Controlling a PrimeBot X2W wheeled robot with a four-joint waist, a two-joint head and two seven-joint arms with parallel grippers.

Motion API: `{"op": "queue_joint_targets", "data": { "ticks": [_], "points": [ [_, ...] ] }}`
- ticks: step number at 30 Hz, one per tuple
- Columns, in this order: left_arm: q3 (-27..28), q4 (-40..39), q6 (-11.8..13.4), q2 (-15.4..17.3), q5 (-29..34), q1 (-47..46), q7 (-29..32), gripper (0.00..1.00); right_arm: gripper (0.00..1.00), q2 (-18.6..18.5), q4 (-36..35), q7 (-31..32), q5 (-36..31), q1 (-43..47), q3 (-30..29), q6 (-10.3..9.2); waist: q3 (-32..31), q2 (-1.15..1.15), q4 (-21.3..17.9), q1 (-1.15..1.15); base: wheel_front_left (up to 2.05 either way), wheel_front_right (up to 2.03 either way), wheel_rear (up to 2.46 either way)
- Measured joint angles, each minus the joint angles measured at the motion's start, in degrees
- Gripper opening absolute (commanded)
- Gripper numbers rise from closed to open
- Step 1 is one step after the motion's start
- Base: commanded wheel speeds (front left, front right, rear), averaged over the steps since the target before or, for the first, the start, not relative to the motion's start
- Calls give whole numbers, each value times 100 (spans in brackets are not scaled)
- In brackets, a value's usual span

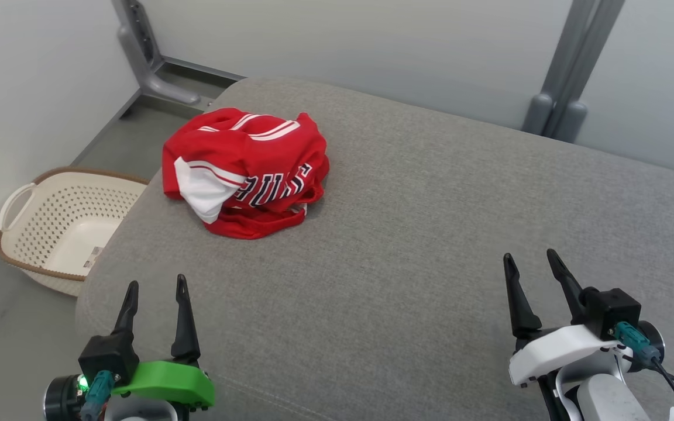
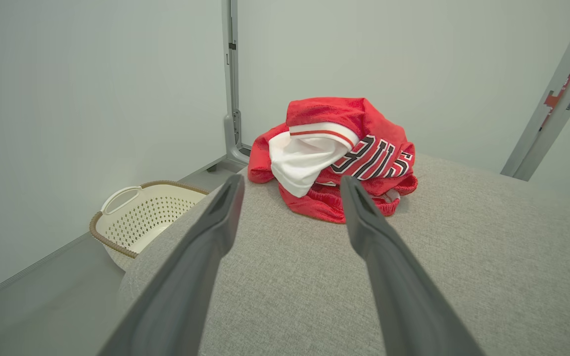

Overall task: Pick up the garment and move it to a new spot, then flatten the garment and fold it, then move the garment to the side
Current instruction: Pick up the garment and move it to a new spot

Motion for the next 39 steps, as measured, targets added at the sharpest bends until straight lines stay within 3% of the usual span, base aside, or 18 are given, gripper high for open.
{"op": "queue_joint_targets", "data": {
  "ticks": [8,14,20,24,29,39],
  "points": [
    [36,-10,-5,0,-7,19,0,100,100,1,42,0,13,-14,20,0,18,0,351,0,0,0,0],
    [41,-2,-10,0,-78,18,0,100,100,1,97,0,16,-37,41,0,25,0,268,0,0,0,0],
    [49,389,-202,10,-208,-399,31,100,100,0,94,0,-23,-44,5,0,76,0,182,0,0,0,0],
    [293,911,-359,54,-657,-1173,417,100,100,1,46,12,-135,-98,19,0,155,0,84,0,0,0,0],
    [586,1950,-480,166,-1306,-2474,1349,100,100,-2,-182,211,-422,-131,-70,0,360,0,-33,0,0,0,0],
    [1249,3226,-191,505,-2151,-4398,2547,100,100,1,-1011,779,-892,-247,0,1,1000,0,-555,0,0,0,0]
  ]
}}
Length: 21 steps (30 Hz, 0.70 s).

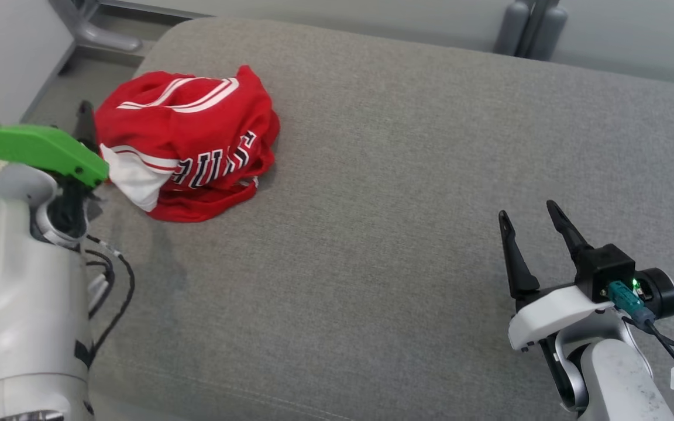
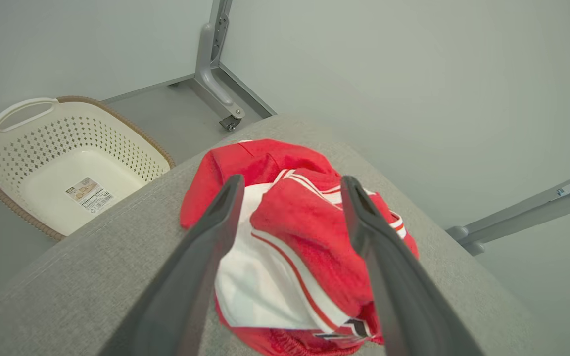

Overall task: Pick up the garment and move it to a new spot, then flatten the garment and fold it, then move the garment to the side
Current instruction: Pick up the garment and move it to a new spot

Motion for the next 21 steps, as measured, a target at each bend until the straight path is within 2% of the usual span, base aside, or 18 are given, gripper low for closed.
{"op": "queue_joint_targets", "data": {
  "ticks": [8,12,13,14,20,21],
  "points": [
    [437,558,586,293,-487,-569,977,100,100,-3,-399,169,-23,-14,52,0,586,0,-581,0,0,0,0],
    [416,673,681,361,-520,-605,1265,100,100,-4,-403,154,51,-16,49,0,794,0,-856,0,0,0,0],
    [390,661,680,431,-479,-604,1255,96,100,-4,-388,127,79,-22,58,0,835,0,-929,0,0,0,0],
    [345,653,642,511,-445,-595,1258,0,100,-4,-368,99,104,-31,68,0,868,0,-1000,0,0,0,0],
    [216,565,530,751,-376,-467,1549,0,100,-7,-116,-96,333,-44,97,0,832,0,-1280,1,0,0,0],
    [197,460,441,842,-360,-466,1551,0,100,-7,-51,-143,379,-51,115,0,780,0,-1305,0,0,0,0]
  ]
}}
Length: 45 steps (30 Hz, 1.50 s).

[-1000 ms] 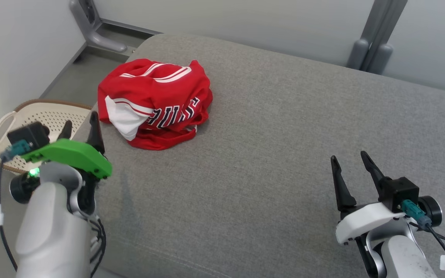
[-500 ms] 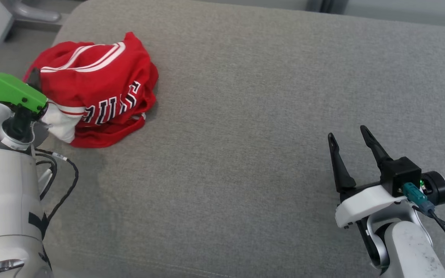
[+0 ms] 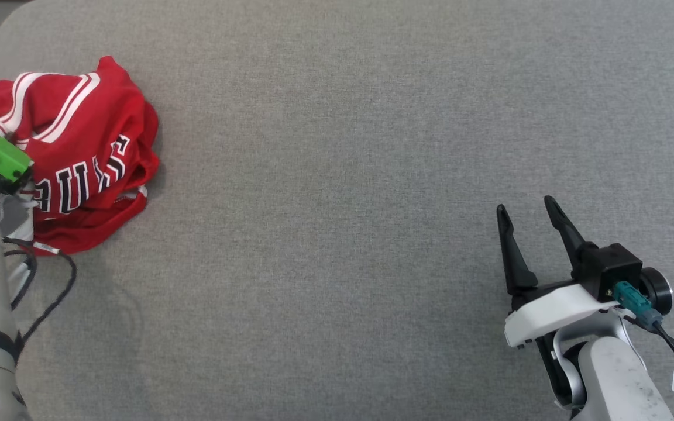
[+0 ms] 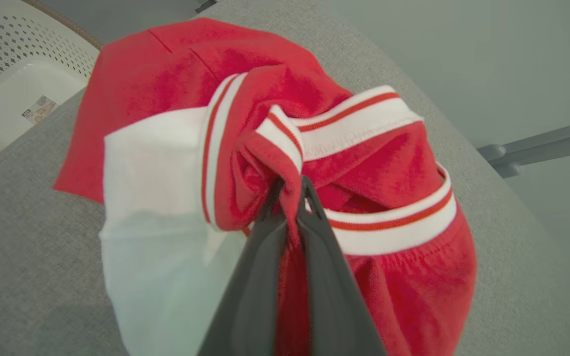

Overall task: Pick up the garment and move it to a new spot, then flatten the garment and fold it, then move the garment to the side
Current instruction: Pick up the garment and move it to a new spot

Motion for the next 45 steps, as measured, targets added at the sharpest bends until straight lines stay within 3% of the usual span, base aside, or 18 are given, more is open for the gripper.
{"op": "queue_joint_targets", "data": {
  "ticks": [6,11,19,25,34,40,45],
  "points": [
    [-101,-811,-352,315,67,-113,-68,0,100,2,388,-260,370,-48,101,0,-418,0,-82,0,0,0,0],
    [-448,-1618,-400,455,347,-332,-26,0,100,3,709,-434,612,-32,132,0,-826,0,-161,0,0,0,0],
    [-877,-2664,-449,48,517,-634,-121,0,100,5,1004,-559,760,-43,305,0,-1246,0,-559,0,0,0,0],
    [-1226,-3159,-483,-291,605,-771,-214,0,100,2,1092,-600,758,-52,321,0,-1390,0,-1143,0,0,0,0],
    [-1851,-3094,-403,-856,779,-509,-127,0,100,-3,1095,-604,712,-52,301,0,-1468,0,-2051,-1,0,0,0],
    [-2354,-2753,-482,-1101,984,-18,-497,0,100,-3,1072,-610,727,-81,294,0,-1376,0,-2530,0,0,0,0],
    [-2886,-2169,-558,-1277,1025,748,-917,0,100,-3,1055,-612,758,-105,309,0,-1182,0,-2702,0,0,0,0]
  ]
}}
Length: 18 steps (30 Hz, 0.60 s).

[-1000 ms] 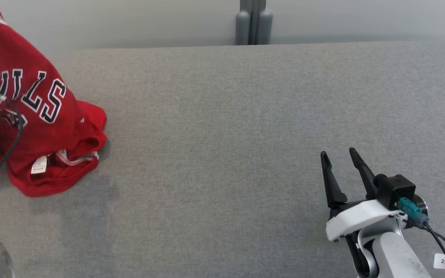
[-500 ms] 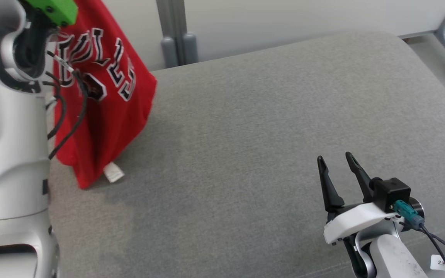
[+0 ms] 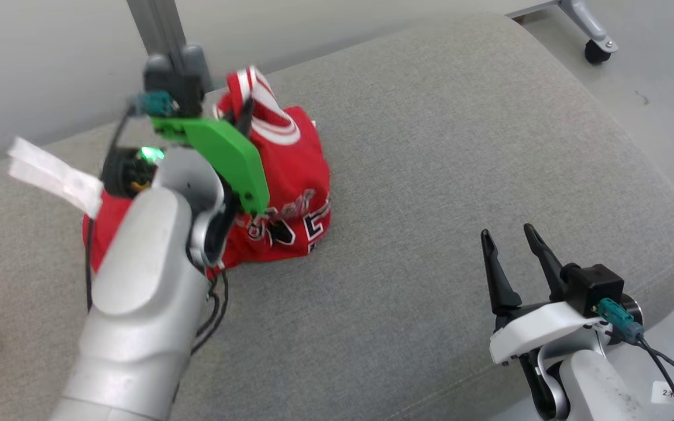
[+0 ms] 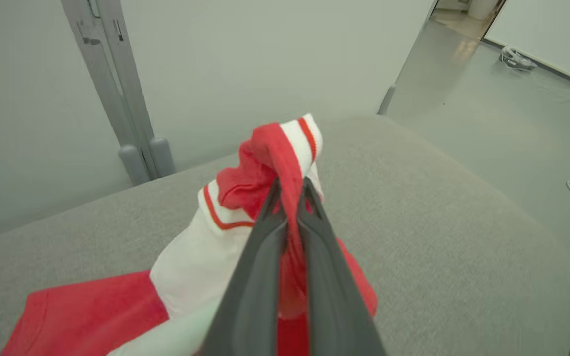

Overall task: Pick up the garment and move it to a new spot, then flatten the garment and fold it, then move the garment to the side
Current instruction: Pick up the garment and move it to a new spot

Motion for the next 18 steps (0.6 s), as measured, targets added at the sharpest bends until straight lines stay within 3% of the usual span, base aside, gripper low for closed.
{"op": "queue_joint_targets", "data": {
  "ticks": [3,4,5,13,18],
  "points": [
    [-279,344,-45,-34,19,470,-399,0,100,-1,9,-10,2,-23,-8,0,89,0,-26,0,0,0,0],
    [-378,416,-103,-45,27,576,-578,44,100,-1,11,-12,2,-25,-9,0,109,0,-15,0,0,0,0],
    [-436,466,-135,-49,7,655,-713,100,100,0,12,-16,1,-27,-13,0,119,0,1,0,0,0,0],
    [-778,222,-400,-68,-575,1200,-2012,100,100,2,19,-18,-1,-42,-69,0,119,0,326,0,0,0,0],
    [-512,-289,-323,193,-609,1669,-2766,100,100,1,20,-19,-10,-7,-198,0,74,0,605,0,0,0,0]
  ]
}}
